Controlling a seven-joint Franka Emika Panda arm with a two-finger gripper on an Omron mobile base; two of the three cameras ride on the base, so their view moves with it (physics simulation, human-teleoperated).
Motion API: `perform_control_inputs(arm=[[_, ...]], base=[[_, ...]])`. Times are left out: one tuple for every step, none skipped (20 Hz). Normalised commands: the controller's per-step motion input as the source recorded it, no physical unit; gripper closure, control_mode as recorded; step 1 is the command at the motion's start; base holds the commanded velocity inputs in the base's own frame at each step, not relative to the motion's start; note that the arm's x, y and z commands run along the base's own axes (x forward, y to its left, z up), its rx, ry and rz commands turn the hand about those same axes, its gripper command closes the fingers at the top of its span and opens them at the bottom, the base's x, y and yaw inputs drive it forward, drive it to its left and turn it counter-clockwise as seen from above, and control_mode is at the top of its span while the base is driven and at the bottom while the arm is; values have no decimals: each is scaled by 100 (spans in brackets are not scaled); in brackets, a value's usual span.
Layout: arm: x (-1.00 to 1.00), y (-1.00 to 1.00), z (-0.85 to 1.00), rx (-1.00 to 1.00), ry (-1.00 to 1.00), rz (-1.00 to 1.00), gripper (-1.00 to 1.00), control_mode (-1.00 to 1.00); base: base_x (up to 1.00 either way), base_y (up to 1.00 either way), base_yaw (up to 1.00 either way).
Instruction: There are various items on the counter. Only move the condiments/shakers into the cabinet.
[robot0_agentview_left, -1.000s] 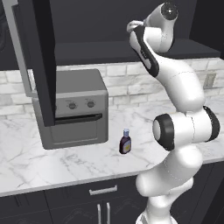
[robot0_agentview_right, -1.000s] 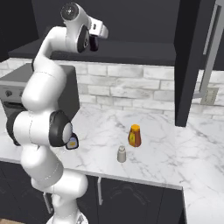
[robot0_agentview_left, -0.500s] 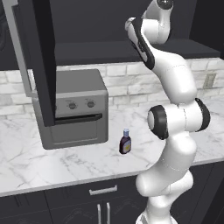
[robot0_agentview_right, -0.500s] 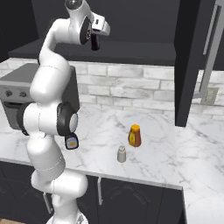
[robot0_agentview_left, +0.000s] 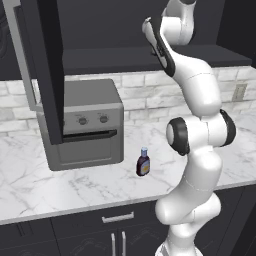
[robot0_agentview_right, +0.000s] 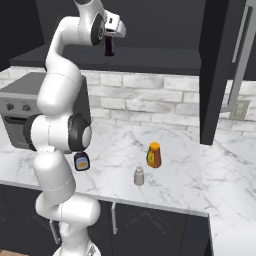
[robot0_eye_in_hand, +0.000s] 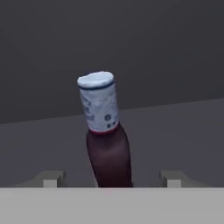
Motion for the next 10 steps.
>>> perform_control_inputs(arm=[[0, 0, 0, -1, -5, 0, -100, -100], [0, 0, 0, -3, -7, 0, -100, -100], [0, 0, 0, -5, -8, 0, -100, -100], [0, 0, 0, -4, -9, 0, -100, -100], [-5, 0, 0, -3, -10, 0, -100, -100], [-25, 1, 0, -3, -14, 0, -100, -100], [-46, 1, 0, -3, -14, 0, -100, -100], [-71, 0, 0, -4, -13, 0, -100, -100], [-100, 0, -7, -5, -14, 0, -100, -100], [-100, 0, -24, -7, -13, 0, -100, -100]], base=[[0, 0, 0], [0, 0, 0], [0, 0, 0], [0, 0, 0], [0, 0, 0], [0, 0, 0], [0, 0, 0], [0, 0, 0], [0, 0, 0], [0, 0, 0]])
